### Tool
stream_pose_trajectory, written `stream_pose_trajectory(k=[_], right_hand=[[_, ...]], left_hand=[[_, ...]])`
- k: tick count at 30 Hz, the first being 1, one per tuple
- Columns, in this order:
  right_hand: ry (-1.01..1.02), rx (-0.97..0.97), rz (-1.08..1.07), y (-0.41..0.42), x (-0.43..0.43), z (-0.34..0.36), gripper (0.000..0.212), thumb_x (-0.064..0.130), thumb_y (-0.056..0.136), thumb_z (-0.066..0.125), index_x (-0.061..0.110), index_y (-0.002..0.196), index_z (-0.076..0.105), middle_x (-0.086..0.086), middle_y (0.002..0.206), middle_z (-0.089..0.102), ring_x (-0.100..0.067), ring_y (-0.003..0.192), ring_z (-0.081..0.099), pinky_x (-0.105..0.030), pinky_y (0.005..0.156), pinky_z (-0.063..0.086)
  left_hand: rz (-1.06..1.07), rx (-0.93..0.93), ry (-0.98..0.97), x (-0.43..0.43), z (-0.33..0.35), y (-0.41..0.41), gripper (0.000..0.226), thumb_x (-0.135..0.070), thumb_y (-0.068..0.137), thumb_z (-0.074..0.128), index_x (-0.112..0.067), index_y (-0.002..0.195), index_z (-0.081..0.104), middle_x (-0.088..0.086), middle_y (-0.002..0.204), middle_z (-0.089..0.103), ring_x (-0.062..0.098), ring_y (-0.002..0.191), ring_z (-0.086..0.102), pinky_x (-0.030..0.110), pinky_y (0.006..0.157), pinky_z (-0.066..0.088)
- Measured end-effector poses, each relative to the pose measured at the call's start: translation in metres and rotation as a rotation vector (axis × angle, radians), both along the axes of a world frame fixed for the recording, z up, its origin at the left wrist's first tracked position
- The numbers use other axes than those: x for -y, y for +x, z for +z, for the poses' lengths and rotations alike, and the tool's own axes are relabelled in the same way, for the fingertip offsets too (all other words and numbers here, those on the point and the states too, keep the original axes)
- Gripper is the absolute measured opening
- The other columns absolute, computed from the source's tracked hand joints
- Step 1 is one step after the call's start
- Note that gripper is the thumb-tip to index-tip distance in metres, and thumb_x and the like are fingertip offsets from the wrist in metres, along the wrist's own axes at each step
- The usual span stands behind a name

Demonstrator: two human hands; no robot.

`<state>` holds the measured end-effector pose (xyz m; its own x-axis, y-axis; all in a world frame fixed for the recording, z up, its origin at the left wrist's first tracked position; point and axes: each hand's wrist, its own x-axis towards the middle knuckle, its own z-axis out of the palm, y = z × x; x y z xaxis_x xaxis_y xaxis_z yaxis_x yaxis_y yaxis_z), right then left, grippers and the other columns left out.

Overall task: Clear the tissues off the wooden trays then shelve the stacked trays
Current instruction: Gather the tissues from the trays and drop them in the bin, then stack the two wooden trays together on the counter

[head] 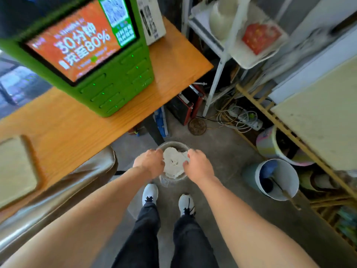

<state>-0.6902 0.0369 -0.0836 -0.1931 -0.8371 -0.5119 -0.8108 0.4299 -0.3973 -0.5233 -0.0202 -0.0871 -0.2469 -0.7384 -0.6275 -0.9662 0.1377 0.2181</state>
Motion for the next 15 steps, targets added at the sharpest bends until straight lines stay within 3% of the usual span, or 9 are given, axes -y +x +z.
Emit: stream_pose_trajectory(k=[2,7,9,15], right_hand=[[-0.038,-0.003,0.100,0.005,-0.002,0.033,0.022,0.028,0.091,0.060,0.017,0.110,0.055,-0.005,0.114,0.058,-0.025,0.099,0.060,-0.031,0.069,0.040],[-0.091,-0.053,0.354,0.034,-0.007,0.108,0.019,0.024,0.094,0.050,0.015,0.111,0.053,-0.007,0.114,0.057,-0.028,0.098,0.058,-0.036,0.070,0.042],[-0.115,-0.064,0.438,0.050,-0.006,0.130,0.019,0.021,0.094,0.048,0.013,0.111,0.053,-0.008,0.113,0.056,-0.031,0.098,0.058,-0.039,0.072,0.045],[-0.217,-0.083,0.658,0.117,-0.007,0.182,0.016,0.022,0.093,0.047,0.012,0.105,0.052,-0.008,0.104,0.054,-0.032,0.090,0.058,-0.036,0.067,0.043]], left_hand=[[-0.006,0.004,-0.039,-0.014,0.038,0.011,0.018,-0.029,0.092,0.051,-0.022,0.107,0.056,0.000,0.092,0.064,0.017,0.070,0.060,0.031,0.056,0.049],[0.110,0.036,-0.120,-0.063,0.109,0.053,0.003,-0.022,0.087,0.047,-0.019,0.089,0.046,0.008,0.100,0.064,0.032,0.087,0.063,0.036,0.061,0.042],[0.153,0.037,-0.151,-0.080,0.127,0.071,0.007,-0.024,0.085,0.049,-0.020,0.086,0.043,0.008,0.097,0.063,0.033,0.086,0.062,0.036,0.060,0.040],[0.231,0.086,-0.270,-0.114,0.172,0.134,0.020,-0.024,0.084,0.049,-0.017,0.102,0.051,0.008,0.103,0.063,0.033,0.094,0.064,0.038,0.062,0.043]])
